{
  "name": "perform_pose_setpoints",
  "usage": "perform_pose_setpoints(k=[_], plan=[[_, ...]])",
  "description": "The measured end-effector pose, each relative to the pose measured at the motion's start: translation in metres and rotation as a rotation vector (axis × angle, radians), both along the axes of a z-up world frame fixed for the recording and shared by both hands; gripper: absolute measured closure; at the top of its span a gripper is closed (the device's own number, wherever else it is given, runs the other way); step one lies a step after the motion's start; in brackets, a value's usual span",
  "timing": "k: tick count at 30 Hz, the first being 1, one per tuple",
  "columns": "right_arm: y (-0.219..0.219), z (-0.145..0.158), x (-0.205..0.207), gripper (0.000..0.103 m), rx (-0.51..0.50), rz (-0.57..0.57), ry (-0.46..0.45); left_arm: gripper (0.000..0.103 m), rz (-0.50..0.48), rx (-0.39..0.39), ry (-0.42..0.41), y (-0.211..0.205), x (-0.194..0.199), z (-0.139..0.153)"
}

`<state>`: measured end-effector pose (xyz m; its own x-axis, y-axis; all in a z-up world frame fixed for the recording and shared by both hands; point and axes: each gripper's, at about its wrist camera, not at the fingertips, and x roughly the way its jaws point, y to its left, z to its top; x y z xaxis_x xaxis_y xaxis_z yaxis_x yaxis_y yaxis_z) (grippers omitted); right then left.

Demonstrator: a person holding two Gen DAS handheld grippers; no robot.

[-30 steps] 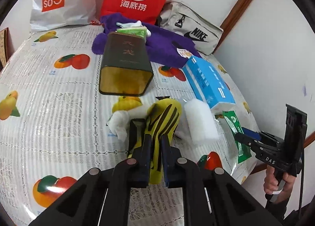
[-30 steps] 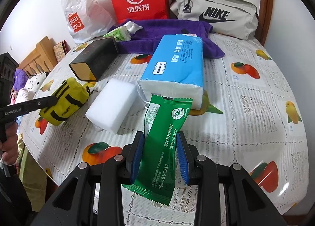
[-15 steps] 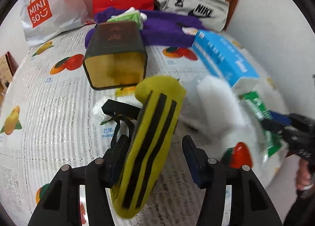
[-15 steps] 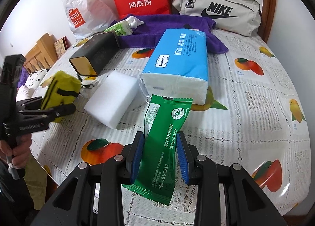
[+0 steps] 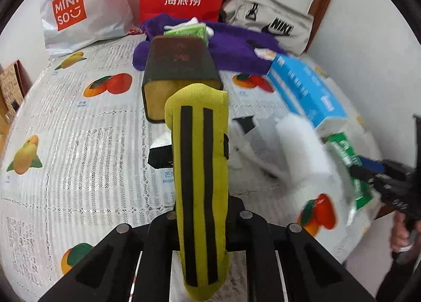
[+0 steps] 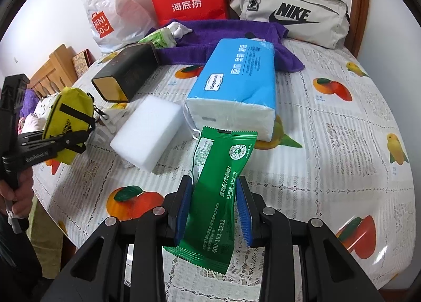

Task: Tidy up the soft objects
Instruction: 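Lift and carry the sock with the left tool while the right tool carries the packet toward the towel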

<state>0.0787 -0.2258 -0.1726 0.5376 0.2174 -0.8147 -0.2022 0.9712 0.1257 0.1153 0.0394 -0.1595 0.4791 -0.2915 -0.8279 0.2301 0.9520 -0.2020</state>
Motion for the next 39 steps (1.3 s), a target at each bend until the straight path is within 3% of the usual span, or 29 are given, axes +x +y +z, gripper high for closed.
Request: perform_pose_setpoints(k=[2,19,26,39], plan=[[0.0,0.003,-0.001,0.069,-0.002,0.009,-0.006,0.09,-0.004,-0.039,-0.008,0.003,-0.001,0.008],[-0.001,0.057,0.016,0.069,0.03,0.064,-0.124,0.09,0.075,-0.108,-0.032,0.018,0.031,0.04],[-0.003,0.074,0.054,0.069,0.013,0.058,-0.151,0.09,0.106,-0.155,-0.013,0.023,0.06,0.047],[-0.012,0.088,0.159,0.069,0.003,0.035,-0.155,0.09,0.114,-0.098,-0.011,0.017,0.122,0.059]])
